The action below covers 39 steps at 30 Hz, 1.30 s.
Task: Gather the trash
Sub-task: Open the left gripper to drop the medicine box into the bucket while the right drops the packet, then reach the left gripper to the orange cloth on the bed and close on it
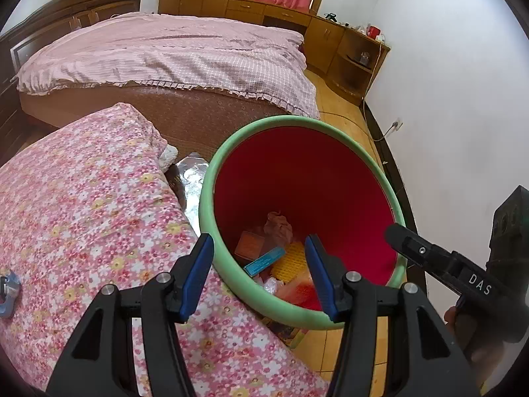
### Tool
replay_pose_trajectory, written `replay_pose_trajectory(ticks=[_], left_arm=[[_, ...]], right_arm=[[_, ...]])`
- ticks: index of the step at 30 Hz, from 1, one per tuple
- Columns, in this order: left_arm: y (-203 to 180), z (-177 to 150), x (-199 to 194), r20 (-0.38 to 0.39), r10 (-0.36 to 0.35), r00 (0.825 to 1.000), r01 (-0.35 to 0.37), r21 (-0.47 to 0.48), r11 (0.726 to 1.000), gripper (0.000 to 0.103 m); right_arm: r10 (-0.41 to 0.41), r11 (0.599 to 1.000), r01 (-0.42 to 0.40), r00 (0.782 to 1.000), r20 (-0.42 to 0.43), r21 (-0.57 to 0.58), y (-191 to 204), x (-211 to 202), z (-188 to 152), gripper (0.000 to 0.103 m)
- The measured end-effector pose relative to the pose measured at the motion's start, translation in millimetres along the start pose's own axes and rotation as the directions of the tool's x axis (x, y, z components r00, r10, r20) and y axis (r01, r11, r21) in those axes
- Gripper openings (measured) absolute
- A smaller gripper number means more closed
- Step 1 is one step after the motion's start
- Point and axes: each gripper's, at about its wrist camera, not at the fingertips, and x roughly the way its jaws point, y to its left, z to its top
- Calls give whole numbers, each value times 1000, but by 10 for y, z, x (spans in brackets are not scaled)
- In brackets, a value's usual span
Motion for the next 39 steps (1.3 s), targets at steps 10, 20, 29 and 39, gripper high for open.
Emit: replay_pose_trajectory(ticks=[10, 20, 29, 39], left_arm=[[157, -87, -322, 40, 22, 999, -20, -39, 999, 57], [471, -147, -721, 97, 78, 992, -69, -96, 993, 57], [898, -233, -1069, 136, 153, 979, -131, -163, 978, 57], [1557, -287, -1359, 156, 267, 951, -221, -259, 940, 57]], right_arm=[[20, 999, -20, 1000, 15, -34, 187, -140, -67, 44], [45, 997, -43, 999, 19, -71, 428, -241, -151, 45], [68, 992, -67, 998, 2, -110, 710, -237, -271, 45], [76, 985, -79, 997, -28, -151, 1004, -118, -394, 46]])
